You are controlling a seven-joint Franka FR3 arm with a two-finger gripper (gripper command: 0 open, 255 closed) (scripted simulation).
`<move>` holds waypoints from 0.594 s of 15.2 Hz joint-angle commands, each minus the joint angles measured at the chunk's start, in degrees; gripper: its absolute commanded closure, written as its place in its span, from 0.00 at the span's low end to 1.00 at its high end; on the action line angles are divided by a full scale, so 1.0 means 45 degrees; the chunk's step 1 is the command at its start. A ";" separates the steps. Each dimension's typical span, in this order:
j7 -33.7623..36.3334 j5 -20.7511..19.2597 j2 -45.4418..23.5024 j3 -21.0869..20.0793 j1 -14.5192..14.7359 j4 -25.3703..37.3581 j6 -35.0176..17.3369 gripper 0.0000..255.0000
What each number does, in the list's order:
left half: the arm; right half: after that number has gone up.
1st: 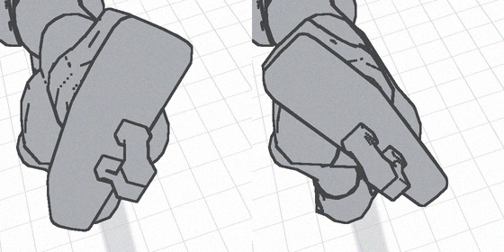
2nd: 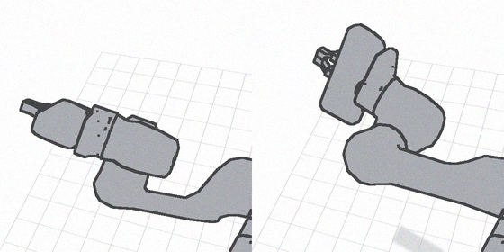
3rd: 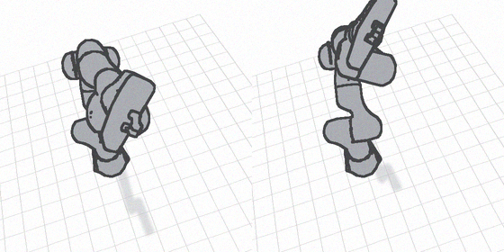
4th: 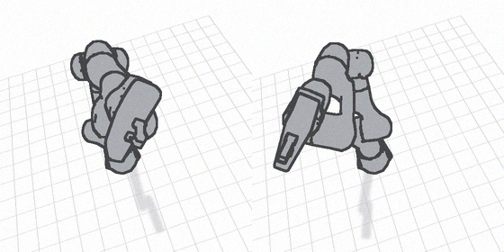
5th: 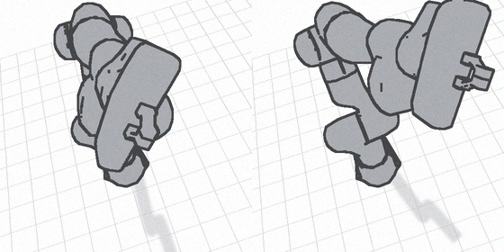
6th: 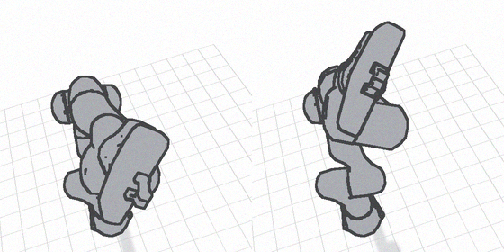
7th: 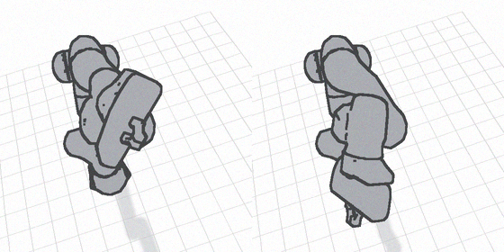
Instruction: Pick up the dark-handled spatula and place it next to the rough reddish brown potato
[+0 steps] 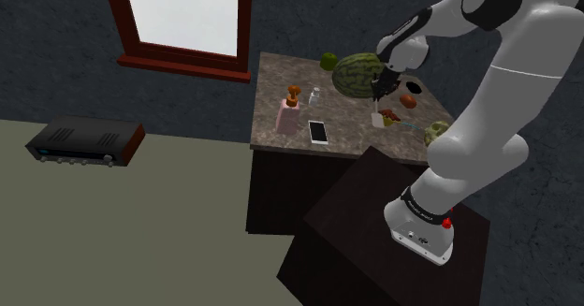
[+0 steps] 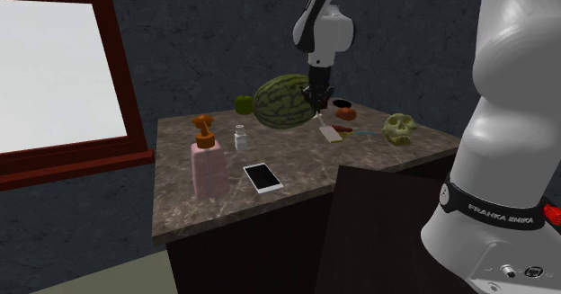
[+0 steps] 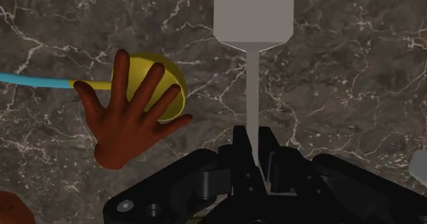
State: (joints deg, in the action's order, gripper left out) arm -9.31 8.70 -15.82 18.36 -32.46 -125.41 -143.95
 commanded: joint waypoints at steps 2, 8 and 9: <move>-0.0966 0.0365 -0.0688 0.0086 -0.0698 0.1119 0.0499 1.00; -0.2504 0.1038 -0.2525 0.0065 -0.2152 0.3966 0.1657 1.00; -0.2714 0.1128 -0.2858 0.0049 -0.2401 0.4503 0.1881 1.00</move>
State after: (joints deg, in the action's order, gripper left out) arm -20.41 13.24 -26.89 18.71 -42.05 -107.95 -136.59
